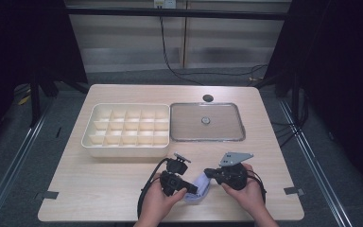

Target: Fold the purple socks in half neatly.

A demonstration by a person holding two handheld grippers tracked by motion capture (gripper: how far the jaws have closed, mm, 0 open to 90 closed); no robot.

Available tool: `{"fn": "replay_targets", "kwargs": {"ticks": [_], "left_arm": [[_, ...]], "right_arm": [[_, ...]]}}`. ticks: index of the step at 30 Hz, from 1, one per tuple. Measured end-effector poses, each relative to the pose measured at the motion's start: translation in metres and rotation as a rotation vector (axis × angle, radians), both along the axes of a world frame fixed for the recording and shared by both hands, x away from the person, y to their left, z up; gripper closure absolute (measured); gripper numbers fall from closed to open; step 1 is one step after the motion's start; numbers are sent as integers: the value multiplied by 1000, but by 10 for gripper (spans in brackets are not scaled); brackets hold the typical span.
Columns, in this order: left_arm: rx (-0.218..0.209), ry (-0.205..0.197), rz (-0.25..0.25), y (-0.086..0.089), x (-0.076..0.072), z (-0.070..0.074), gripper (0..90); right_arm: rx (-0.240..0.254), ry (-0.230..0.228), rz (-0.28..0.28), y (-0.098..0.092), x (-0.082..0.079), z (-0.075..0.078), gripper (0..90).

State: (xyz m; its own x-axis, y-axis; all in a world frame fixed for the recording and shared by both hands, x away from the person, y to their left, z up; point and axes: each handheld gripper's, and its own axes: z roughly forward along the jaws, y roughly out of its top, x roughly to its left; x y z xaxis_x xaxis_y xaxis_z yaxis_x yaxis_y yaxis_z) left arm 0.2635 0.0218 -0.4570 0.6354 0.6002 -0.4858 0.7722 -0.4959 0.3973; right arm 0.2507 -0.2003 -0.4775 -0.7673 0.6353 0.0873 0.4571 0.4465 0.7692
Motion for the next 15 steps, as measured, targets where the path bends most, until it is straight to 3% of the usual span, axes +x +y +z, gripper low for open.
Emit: {"fn": "replay_targets", "kwargs": {"ticks": [6,13,15], "left_arm": [[-14,3,11,1,6,6,699],[3,19,3,2,16,8,642],[1,25,23,1,18,8,624]], "right_arm": [[15,-24,-28,-9,-1,8,873],[20,-15,-69,-21,1,7,858],[19,-14,-78,-23,2,6,852]]}}
